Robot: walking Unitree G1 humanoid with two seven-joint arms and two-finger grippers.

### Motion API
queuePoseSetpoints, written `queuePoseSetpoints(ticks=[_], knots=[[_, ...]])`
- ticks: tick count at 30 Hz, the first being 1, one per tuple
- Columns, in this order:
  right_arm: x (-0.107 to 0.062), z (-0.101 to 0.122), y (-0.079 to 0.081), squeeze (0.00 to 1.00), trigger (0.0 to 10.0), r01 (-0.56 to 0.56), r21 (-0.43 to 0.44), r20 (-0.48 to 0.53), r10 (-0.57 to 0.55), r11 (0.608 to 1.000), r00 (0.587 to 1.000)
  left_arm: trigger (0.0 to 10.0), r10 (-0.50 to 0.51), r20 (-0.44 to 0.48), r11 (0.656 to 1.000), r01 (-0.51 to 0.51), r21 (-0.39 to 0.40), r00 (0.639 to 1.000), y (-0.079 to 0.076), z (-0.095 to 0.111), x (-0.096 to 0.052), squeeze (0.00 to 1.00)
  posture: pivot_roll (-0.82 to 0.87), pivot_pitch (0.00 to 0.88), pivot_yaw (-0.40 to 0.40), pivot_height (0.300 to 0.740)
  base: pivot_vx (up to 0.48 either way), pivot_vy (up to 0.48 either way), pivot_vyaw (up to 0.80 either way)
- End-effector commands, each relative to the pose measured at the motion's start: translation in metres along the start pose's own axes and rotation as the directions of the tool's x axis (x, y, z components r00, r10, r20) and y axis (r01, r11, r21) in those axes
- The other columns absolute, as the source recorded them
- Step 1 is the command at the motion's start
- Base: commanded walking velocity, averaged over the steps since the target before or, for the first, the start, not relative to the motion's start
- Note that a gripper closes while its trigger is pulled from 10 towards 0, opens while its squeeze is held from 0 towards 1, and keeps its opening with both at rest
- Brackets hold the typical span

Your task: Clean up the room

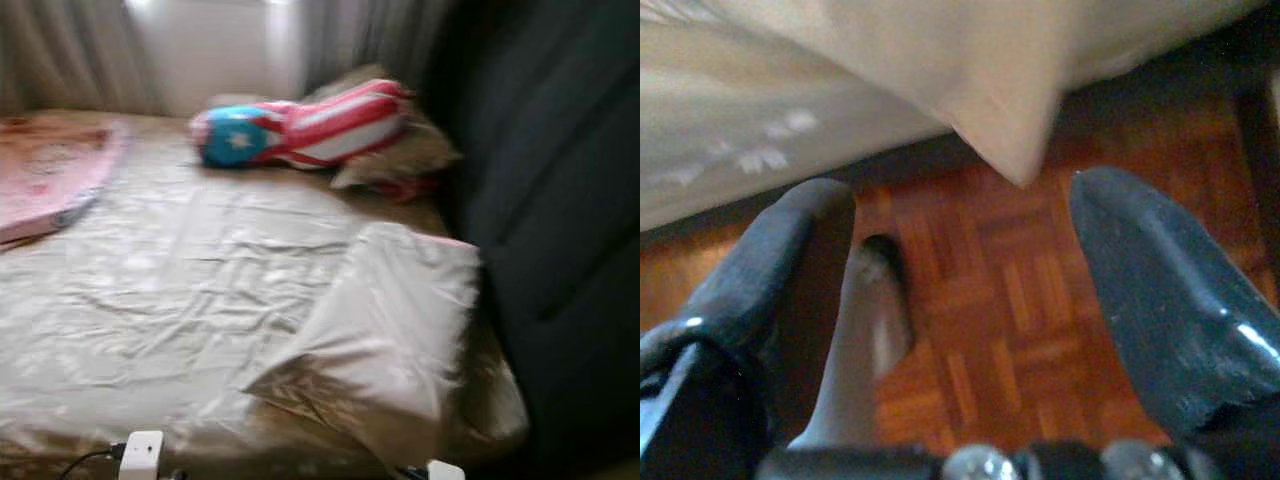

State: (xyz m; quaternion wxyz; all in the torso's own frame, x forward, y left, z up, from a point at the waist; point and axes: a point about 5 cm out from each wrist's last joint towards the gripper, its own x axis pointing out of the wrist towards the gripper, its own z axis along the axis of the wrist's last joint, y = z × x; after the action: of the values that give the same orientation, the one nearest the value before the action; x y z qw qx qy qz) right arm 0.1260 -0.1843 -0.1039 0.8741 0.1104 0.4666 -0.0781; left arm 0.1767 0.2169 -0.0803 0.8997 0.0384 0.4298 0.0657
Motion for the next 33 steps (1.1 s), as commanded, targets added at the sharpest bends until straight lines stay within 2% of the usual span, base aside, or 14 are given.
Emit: queuePoseSetpoints(ticks=[1, 3, 33], knots=[[0.0007, 0.0031, -0.0018, 0.00, 10.0, 0.004, 0.002, 0.003, -0.004, 1.000, 1.000, 10.0, -0.005, -0.005, 1.000, 0.005, -0.005, 1.000, -0.0007, 0.0006, 0.0004, 0.00, 0.01, 0.000, -0.022, 0.740, 0.000, 0.000, -0.61], [0.0007, 0.0031, -0.0018, 0.00, 10.0, 0.004, 0.002, 0.003, -0.004, 1.000, 1.000, 10.0, -0.005, -0.005, 1.000, 0.005, -0.005, 1.000, -0.0007, 0.0006, 0.0004, 0.00, 0.01, 0.000, -0.022, 0.740, 0.000, 0.000, -0.61], [0.0007, 0.0048, -0.0015, 0.00, 10.0, -0.003, 0.016, 0.022, 0.003, 1.000, 1.000, 10.0, -0.018, 0.005, 0.999, 0.018, -0.036, 1.000, -0.0046, 0.0063, 0.0020, 0.00, 0.01, 0.000, -0.027, 0.740, 0.000, 0.000, 0.00]])
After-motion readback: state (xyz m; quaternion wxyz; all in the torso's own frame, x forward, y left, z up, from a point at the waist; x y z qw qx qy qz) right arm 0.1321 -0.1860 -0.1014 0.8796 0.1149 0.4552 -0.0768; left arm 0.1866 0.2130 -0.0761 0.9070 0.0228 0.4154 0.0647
